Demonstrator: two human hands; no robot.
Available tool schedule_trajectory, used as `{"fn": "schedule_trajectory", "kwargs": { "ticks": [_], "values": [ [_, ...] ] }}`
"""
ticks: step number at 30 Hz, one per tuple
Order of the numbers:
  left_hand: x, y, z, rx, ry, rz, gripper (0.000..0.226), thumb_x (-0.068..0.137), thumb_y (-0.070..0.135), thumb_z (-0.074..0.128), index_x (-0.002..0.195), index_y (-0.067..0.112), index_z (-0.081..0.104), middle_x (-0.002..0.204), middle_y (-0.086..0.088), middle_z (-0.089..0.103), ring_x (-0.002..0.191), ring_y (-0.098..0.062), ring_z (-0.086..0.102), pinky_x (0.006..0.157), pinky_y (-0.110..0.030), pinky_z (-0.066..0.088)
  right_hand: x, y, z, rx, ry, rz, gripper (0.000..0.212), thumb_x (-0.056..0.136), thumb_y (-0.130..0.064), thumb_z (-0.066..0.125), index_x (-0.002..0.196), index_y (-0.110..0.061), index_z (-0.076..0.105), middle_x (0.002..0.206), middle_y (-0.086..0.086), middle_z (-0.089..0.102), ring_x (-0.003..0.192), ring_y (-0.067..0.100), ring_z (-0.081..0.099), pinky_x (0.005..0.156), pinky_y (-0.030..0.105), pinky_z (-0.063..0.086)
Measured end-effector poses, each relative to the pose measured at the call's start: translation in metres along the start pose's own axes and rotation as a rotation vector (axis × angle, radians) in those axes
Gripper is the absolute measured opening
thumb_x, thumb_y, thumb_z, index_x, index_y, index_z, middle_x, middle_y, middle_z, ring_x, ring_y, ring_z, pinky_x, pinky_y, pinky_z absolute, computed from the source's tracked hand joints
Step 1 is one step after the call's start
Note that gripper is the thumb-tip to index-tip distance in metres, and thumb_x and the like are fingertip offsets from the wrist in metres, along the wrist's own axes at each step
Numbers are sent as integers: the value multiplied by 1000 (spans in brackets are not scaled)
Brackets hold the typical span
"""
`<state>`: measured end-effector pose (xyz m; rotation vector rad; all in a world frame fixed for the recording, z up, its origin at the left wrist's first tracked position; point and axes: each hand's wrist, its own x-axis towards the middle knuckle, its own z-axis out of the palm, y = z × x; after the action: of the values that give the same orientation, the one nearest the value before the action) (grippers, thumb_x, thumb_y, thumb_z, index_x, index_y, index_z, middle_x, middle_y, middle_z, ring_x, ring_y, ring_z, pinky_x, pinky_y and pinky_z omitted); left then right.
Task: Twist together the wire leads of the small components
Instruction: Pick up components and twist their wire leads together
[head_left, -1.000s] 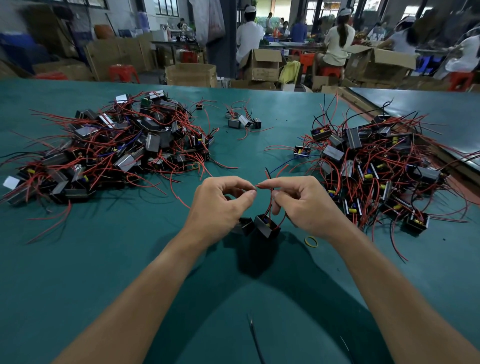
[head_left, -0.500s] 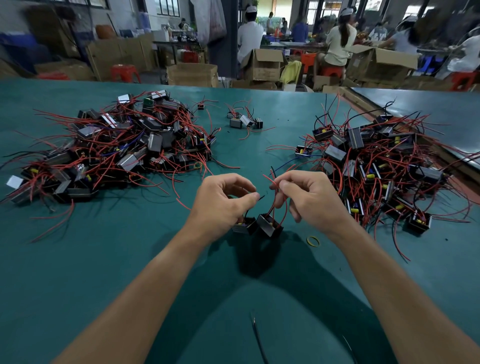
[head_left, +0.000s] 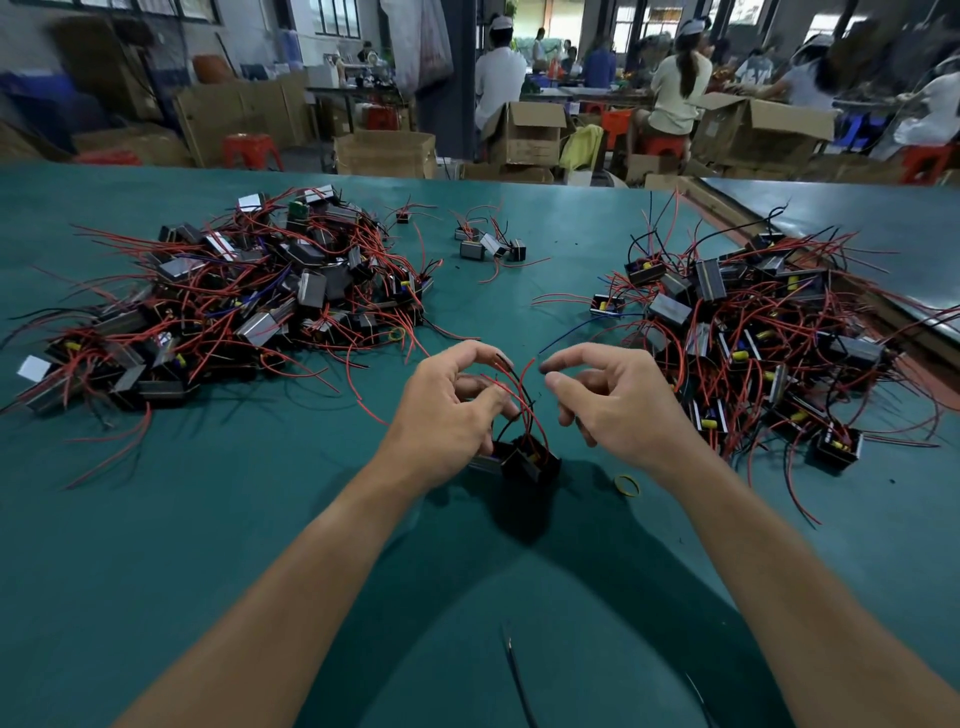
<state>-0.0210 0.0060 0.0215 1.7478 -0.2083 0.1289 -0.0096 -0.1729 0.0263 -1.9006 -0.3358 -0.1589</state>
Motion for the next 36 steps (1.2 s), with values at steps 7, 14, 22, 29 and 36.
{"fn": "schedule_trajectory", "kwargs": {
  "ticks": [7, 14, 22, 29, 36],
  "values": [
    [0, -2, 0, -44, -13, -10, 16, 92, 6, 64, 96, 15, 51, 62, 0, 67, 43, -21, 44, 42, -26, 41, -3, -5, 8, 85, -122, -53, 19, 89, -8, 69, 85, -26, 74, 68, -13, 69, 48, 12, 50, 42, 18, 41],
    [-1, -3, -1, 65, 11, 81, 8, 93, 6, 63, 89, 13, 64, 57, 6, 68, 50, -17, 49, 49, -23, 41, -3, -1, 2, 59, -203, -33, 6, 88, -13, 71, 88, -17, 75, 63, -1, 61, 49, 19, 44, 45, 28, 39],
    [-3, 4, -3, -50, -44, 31, 18, 95, -4, 54, 92, 14, 51, 65, -4, 69, 49, -23, 59, 56, -34, 51, -1, -2, 2, 42, -148, 21, 22, 92, -4, 62, 73, -14, 65, 60, -1, 68, 45, 11, 52, 41, 23, 44],
    [-8, 5, -4, 68, -200, 74, 10, 70, 10, 64, 75, 18, 66, 71, -1, 69, 57, -14, 60, 60, -31, 49, 3, -4, 1, 69, -47, 133, 16, 99, -9, 51, 84, -11, 56, 56, 6, 68, 36, 14, 48, 40, 23, 44],
    [-8, 3, -9, 225, -339, 110, 28, 72, -2, 76, 86, 21, 69, 76, -3, 71, 62, -14, 60, 63, -33, 52, 3, -9, 0, 97, -25, 148, 20, 100, -4, 44, 85, -6, 57, 52, 4, 63, 38, 14, 48, 38, 22, 42]
  ]
}}
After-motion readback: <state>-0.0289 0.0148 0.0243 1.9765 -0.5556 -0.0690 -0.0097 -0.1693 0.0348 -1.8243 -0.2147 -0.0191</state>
